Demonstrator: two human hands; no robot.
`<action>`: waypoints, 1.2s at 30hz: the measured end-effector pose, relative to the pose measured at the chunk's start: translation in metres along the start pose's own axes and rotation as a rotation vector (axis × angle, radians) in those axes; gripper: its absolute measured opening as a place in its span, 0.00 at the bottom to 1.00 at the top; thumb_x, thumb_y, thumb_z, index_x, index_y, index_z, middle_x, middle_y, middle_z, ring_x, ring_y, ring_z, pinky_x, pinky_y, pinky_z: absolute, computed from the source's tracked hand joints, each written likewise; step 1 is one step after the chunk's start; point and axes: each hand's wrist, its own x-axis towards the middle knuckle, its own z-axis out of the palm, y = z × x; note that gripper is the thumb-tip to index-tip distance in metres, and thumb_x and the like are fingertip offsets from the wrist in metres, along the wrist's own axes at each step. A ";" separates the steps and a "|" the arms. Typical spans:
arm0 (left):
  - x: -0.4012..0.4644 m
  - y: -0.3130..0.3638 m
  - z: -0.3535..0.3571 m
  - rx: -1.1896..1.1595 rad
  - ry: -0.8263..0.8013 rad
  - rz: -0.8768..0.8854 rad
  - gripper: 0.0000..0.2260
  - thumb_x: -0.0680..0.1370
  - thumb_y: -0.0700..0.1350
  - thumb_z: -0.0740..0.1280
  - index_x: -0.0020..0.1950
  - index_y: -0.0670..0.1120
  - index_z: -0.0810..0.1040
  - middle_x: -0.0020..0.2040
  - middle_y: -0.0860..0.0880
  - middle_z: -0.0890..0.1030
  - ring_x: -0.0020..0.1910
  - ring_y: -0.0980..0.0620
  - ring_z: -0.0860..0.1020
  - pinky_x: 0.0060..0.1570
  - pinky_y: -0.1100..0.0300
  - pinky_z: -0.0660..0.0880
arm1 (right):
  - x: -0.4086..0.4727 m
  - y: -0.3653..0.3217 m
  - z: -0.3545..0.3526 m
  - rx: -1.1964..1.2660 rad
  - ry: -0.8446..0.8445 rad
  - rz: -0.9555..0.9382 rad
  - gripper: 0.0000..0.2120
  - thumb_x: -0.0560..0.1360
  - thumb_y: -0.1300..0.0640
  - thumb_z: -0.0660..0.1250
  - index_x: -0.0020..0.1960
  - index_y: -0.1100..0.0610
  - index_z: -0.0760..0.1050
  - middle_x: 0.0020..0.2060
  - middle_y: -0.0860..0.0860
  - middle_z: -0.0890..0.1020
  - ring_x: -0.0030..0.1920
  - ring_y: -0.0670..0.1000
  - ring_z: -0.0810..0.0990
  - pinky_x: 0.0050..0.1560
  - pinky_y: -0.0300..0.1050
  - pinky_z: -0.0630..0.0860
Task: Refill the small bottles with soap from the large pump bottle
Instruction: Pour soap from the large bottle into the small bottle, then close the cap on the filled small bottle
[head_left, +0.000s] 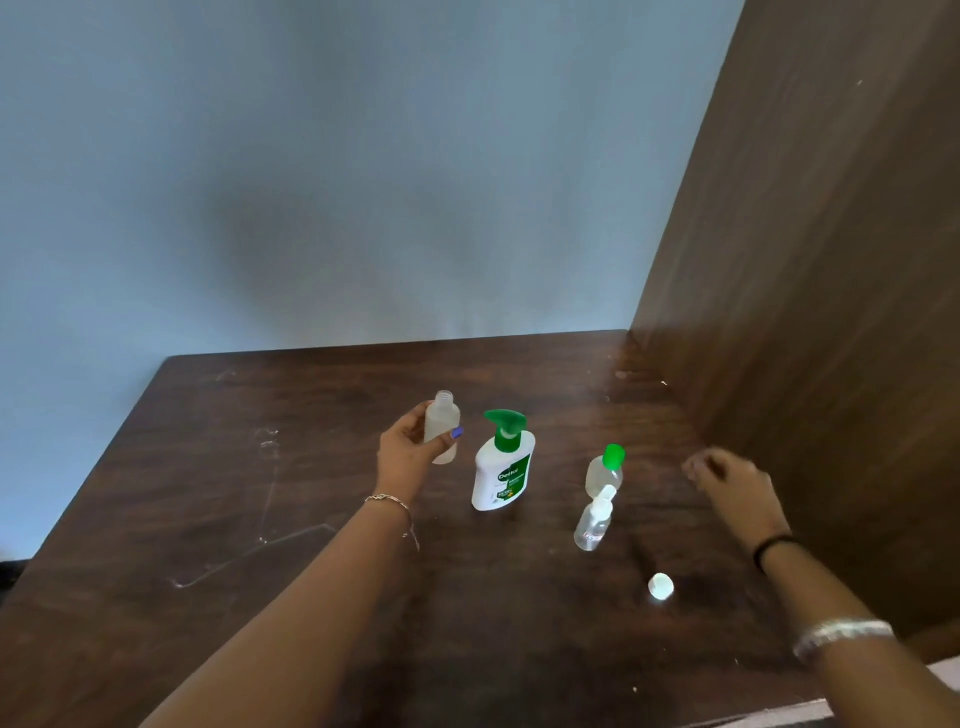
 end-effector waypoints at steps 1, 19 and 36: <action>0.002 0.003 0.000 -0.023 0.010 0.005 0.22 0.68 0.33 0.72 0.60 0.42 0.74 0.53 0.45 0.79 0.50 0.49 0.77 0.43 0.70 0.77 | -0.011 0.014 0.008 -0.030 -0.069 0.055 0.04 0.76 0.57 0.65 0.46 0.54 0.79 0.45 0.57 0.83 0.48 0.57 0.80 0.47 0.47 0.72; -0.004 0.020 0.002 0.000 -0.002 0.040 0.24 0.68 0.36 0.73 0.62 0.43 0.73 0.54 0.46 0.78 0.51 0.49 0.77 0.40 0.72 0.77 | -0.051 0.050 0.064 -0.121 -0.383 -0.087 0.09 0.71 0.51 0.71 0.49 0.46 0.75 0.46 0.47 0.77 0.42 0.41 0.74 0.31 0.27 0.65; -0.051 0.022 0.019 0.053 -0.072 0.030 0.23 0.69 0.34 0.71 0.63 0.41 0.72 0.53 0.49 0.76 0.50 0.50 0.75 0.48 0.64 0.74 | -0.059 0.035 0.064 -0.208 -0.420 -0.101 0.16 0.67 0.53 0.72 0.54 0.50 0.76 0.45 0.46 0.76 0.47 0.46 0.73 0.51 0.40 0.72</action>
